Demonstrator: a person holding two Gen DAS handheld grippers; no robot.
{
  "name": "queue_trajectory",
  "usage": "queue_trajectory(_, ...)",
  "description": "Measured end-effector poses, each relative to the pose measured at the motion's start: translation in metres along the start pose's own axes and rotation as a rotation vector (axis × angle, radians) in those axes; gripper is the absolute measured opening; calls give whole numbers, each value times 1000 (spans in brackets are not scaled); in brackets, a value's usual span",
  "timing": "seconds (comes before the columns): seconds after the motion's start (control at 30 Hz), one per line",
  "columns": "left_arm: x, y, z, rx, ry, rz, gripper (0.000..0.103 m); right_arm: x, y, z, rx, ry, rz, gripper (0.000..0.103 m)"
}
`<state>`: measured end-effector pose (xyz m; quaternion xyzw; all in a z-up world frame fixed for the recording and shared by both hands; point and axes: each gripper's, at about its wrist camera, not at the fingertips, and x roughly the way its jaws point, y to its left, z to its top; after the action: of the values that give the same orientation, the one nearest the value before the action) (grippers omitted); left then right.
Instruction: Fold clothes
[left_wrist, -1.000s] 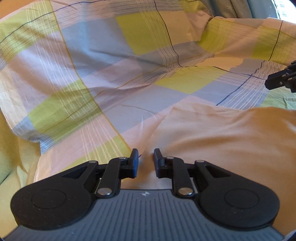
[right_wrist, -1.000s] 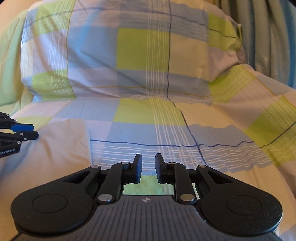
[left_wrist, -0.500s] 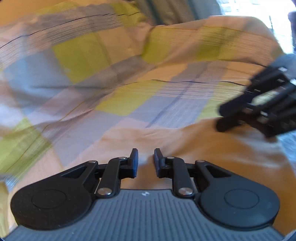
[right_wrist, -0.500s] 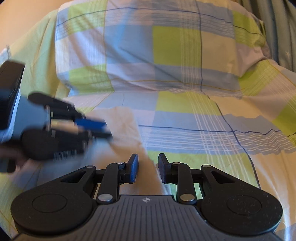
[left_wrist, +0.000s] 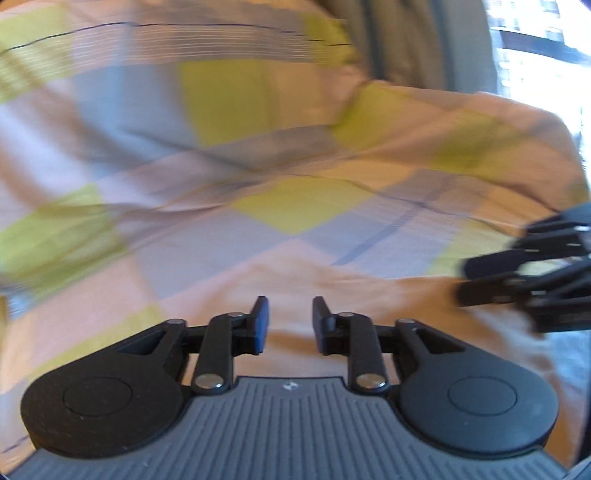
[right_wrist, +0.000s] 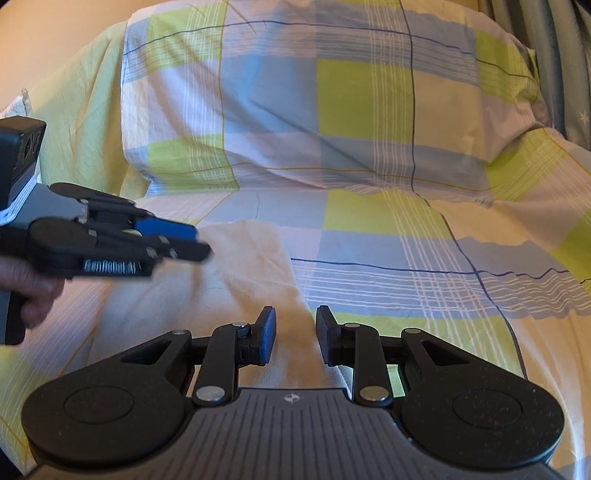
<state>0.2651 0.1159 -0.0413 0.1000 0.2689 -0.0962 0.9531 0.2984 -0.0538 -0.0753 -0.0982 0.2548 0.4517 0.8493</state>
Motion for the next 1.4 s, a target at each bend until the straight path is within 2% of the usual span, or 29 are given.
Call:
queue_trajectory(0.03,6,-10,0,31,20,-23,27,0,0,0,2,1,0,28)
queue_trajectory(0.1,22,-25,-5,99,79,-16,25,1,0,0,7,5,3,28)
queue_trajectory(0.13,22,-26,-6,93,72,-27,22,1,0,0,5,5,2,28)
queue_trajectory(0.17,21,-22,-4,65,87,-58,8,1,0,0,3,4,1,28)
queue_trajectory(0.2,16,-21,-3,55,87,-48,0,0,0,0,3,3,0,28)
queue_trajectory(0.23,12,-19,-3,73,77,6,0,0,0,1,6,2,-1,28)
queue_trajectory(0.3,7,-7,-5,100,71,180,0,-1,-1,2,12,-3,-1,28)
queue_trajectory(0.4,-4,41,-12,-24,91,420,0,-3,0,2,7,-13,1,28)
queue_trajectory(0.5,-14,65,-20,-83,110,514,0,-3,-1,2,11,-10,0,28)
queue_trajectory(0.57,-13,67,-21,-47,125,573,0,-2,-1,2,15,-8,-5,28)
queue_trajectory(0.63,-14,82,-25,-94,144,611,1,-2,-1,3,22,-9,0,28)
queue_trajectory(0.7,-20,105,-39,-194,192,620,7,-3,0,3,19,-11,3,28)
queue_trajectory(0.73,-26,118,-47,-261,213,609,19,-3,0,3,21,-13,5,28)
queue_trajectory(0.77,-34,128,-55,-317,227,605,25,-4,0,4,28,-17,8,28)
queue_trajectory(0.8,-44,136,-62,-343,224,610,36,-5,0,6,34,-22,11,28)
queue_trajectory(0.83,-54,141,-68,-356,232,623,39,-6,0,7,40,-27,15,28)
queue_trajectory(1.07,-125,161,-127,-382,305,709,45,-11,12,12,13,-52,23,30)
queue_trajectory(1.2,-169,163,-157,-419,328,652,47,-14,17,10,-1,-51,13,30)
queue_trajectory(1.3,-191,155,-169,-347,393,620,47,-21,24,7,-17,-53,9,31)
queue_trajectory(1.37,-200,141,-176,-211,454,647,46,-26,30,3,-31,-53,10,33)
queue_trajectory(1.4,-207,132,-176,-162,436,642,46,-29,33,1,-38,-53,12,34)
